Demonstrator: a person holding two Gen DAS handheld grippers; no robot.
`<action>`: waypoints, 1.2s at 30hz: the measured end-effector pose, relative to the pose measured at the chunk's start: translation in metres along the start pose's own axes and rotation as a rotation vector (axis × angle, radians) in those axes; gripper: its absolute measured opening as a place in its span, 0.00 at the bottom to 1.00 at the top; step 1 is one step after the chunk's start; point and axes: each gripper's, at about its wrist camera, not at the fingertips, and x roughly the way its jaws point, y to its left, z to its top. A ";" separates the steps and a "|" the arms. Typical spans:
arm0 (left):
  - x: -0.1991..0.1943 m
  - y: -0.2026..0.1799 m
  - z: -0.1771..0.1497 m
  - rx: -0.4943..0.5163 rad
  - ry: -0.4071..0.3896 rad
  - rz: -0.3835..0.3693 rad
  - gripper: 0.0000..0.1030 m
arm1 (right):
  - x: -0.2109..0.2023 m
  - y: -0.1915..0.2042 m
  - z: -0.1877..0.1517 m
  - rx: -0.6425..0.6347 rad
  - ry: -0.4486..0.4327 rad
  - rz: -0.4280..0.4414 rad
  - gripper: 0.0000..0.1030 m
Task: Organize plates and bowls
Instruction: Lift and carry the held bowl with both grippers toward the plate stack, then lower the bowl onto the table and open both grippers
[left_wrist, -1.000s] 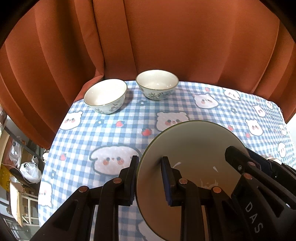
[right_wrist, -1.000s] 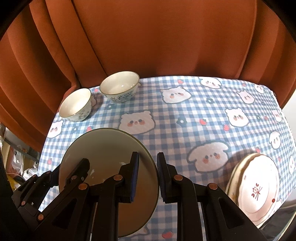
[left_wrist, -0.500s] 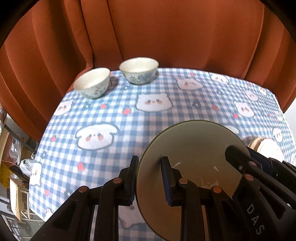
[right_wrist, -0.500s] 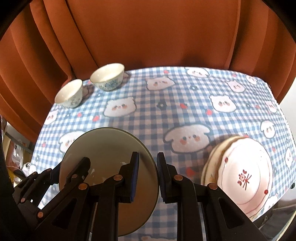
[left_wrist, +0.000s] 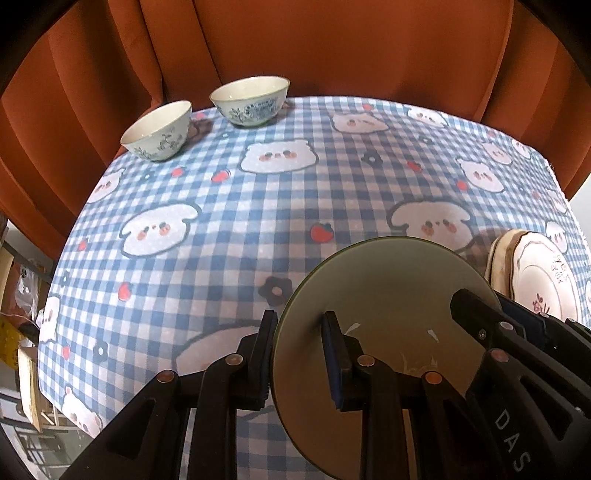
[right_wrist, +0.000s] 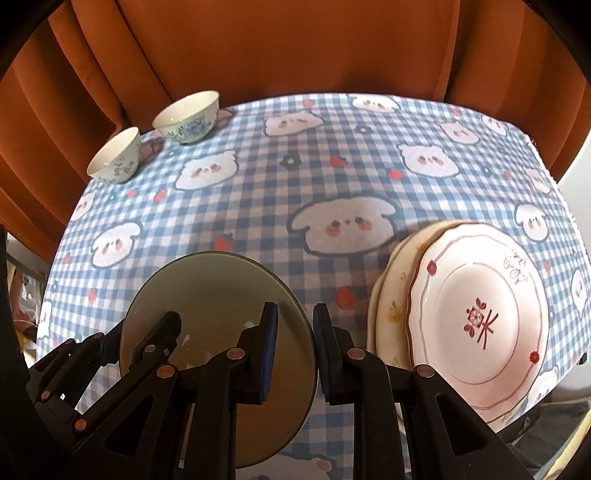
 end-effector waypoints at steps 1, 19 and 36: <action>0.002 -0.001 -0.001 -0.001 0.003 0.002 0.22 | 0.002 -0.001 -0.001 -0.001 0.005 0.002 0.23; 0.011 -0.007 0.000 -0.033 0.025 0.031 0.36 | 0.019 -0.005 0.006 -0.065 0.012 0.049 0.24; -0.025 0.008 0.000 -0.004 -0.064 -0.012 0.77 | -0.010 0.010 0.009 -0.118 -0.056 0.068 0.66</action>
